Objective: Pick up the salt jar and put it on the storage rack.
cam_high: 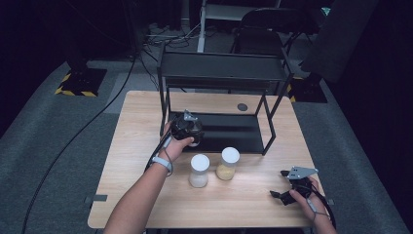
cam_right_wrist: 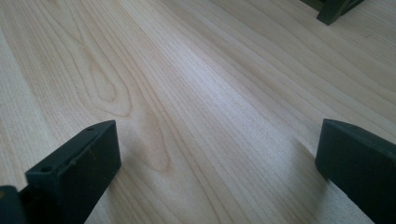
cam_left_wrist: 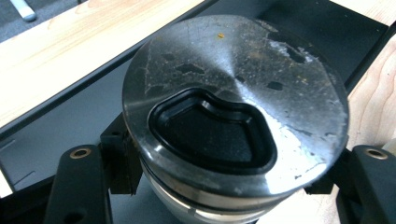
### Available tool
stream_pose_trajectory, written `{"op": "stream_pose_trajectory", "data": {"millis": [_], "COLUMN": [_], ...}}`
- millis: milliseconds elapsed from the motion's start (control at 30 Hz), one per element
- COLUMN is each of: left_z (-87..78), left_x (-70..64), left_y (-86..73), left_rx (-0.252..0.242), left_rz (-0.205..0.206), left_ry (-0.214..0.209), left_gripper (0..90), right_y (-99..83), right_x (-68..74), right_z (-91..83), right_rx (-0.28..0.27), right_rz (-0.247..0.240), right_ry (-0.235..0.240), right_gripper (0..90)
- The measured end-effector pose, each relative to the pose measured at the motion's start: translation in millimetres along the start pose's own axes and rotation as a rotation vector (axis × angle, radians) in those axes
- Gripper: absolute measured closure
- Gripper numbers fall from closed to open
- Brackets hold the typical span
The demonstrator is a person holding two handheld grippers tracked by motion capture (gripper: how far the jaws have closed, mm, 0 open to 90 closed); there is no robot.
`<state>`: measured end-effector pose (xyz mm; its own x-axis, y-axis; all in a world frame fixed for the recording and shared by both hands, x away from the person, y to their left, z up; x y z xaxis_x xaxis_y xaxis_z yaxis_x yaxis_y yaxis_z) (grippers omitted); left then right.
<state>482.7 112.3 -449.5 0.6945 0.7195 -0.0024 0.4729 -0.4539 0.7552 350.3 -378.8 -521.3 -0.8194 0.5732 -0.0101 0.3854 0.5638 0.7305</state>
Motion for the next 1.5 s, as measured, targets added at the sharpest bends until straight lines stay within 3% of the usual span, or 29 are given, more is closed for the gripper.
{"op": "stream_pose_trajectory", "data": {"millis": [533,933,967,1067,1200,1400,1500], "left_z": [6.8,9.0,9.0,8.6,0.0,-23.2,-35.3], "left_x": [5.9,6.5,6.2,5.4,3.3,-3.4,-5.7], "left_y": [-9.7,-9.5,-9.1,-8.5,-6.1,3.3,6.1], "left_rx": [0.021,0.021,0.028,0.029,-0.002,-0.068,-0.086], "left_rz": [-0.046,-0.050,-0.048,-0.072,-0.087,-0.064,-0.075], "left_ry": [0.007,0.016,0.023,0.030,0.020,0.009,0.010], "left_gripper": [30.4,30.1,29.2,15.2,7.0,6.9,6.8], "right_y": [0.0,0.0,0.0,0.0,0.0,0.0,0.0], "right_x": [0.0,0.0,0.0,0.0,0.0,0.0,0.0], "right_z": [0.0,0.0,0.0,0.0,0.0,0.0,0.0], "right_rx": [0.000,0.000,0.000,0.000,0.000,0.000,0.000], "right_rz": [0.000,0.000,0.000,0.000,0.000,0.000,0.000], "right_ry": [0.000,0.000,0.000,0.000,0.000,0.000,0.000], "right_gripper": [0.0,0.0,0.0,0.0,0.0,0.0,0.0]}}
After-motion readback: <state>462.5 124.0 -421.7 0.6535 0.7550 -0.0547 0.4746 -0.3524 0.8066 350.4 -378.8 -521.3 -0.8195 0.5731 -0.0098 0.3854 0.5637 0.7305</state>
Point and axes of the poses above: each handheld gripper's, and its own axes: z roughly forward along the jaws, y roughly out of its top, x roughly to its left, the point moved 10 cm from there along z, roughly forward along the jaws, and after that the axes turned 1 degree about -x, right-handed, at the moved point
